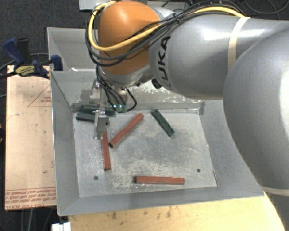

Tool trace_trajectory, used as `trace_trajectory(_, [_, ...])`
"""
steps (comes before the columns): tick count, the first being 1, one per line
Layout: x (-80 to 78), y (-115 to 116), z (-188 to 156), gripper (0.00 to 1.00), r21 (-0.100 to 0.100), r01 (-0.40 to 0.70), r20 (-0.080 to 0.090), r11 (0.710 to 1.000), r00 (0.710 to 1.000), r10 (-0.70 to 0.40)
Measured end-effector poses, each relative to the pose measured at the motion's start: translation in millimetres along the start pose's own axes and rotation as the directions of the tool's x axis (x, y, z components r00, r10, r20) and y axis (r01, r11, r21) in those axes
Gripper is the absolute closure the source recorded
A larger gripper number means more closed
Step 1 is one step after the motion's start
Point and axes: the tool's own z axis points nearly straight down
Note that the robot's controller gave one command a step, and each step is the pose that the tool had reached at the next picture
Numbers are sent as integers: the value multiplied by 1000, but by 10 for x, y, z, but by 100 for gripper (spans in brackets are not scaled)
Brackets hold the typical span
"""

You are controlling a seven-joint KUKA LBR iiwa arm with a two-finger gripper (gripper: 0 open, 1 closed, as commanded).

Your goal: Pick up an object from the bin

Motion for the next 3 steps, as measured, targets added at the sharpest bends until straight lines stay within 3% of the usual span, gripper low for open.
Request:
trace_trajectory(1, [-20,-12,-49,0,-1,-4,8,1000,1000,4])
trace_trajectory(2, [-80,-227,477,0,-3,-119,10,993,993,119])
trace_trajectory(3, [-277,-525,1334,0,-3,-63,12,998,998,63])
